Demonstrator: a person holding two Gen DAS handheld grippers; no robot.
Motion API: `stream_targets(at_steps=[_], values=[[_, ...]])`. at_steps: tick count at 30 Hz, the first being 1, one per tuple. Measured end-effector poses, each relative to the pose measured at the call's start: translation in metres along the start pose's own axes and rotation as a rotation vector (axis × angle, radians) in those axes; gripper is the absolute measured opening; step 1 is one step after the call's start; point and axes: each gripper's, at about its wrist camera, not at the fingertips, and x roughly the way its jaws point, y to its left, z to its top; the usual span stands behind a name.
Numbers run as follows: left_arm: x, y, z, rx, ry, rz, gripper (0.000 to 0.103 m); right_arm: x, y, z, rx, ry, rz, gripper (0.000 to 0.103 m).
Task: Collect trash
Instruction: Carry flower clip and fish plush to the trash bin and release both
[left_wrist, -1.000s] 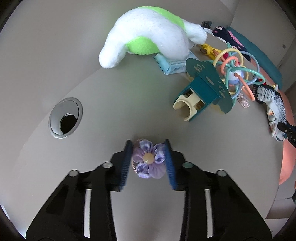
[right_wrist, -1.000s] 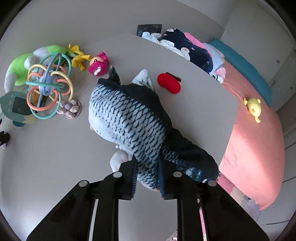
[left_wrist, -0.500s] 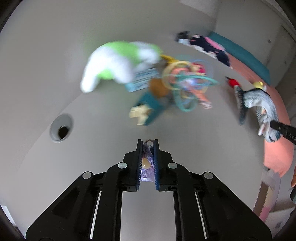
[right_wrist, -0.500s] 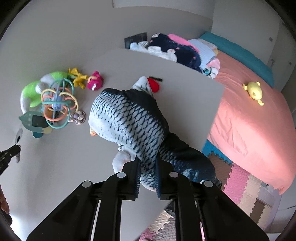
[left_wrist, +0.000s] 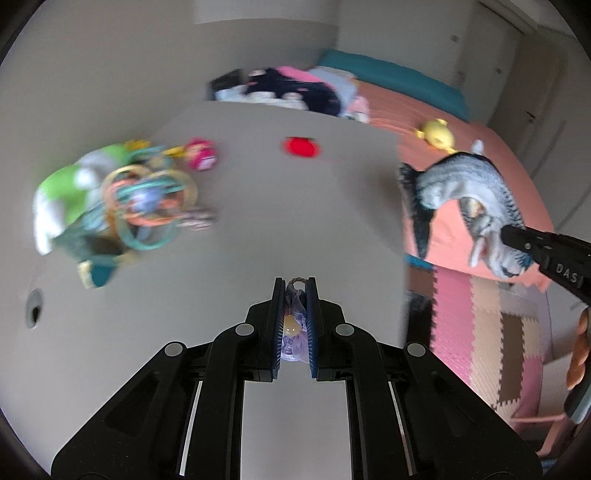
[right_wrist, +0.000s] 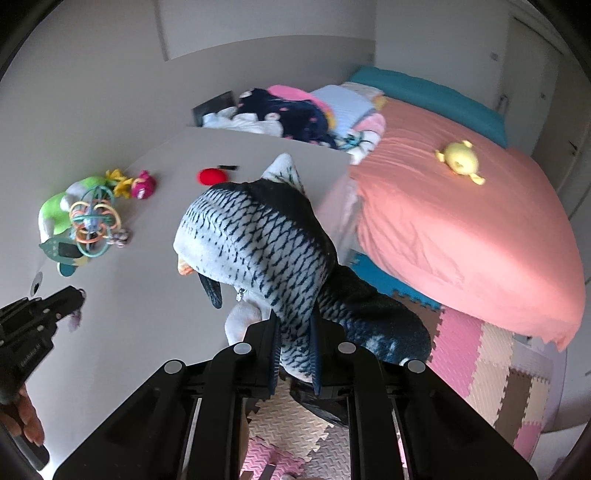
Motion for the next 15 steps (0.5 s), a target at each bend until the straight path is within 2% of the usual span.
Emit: stream_targets(at_steps=[6,15], values=[[0.017,-0.075,0.005,0.095,0.020,-0.058,0.010,-0.010,-0.057,-0.021,0.086,0.006,-0.050,0.014],[0.067,-0.172,0.001,0.229,0.107,-0.111,0.010,0.005,-0.138,-0.054,0.238,0.094,-0.087,0.015]])
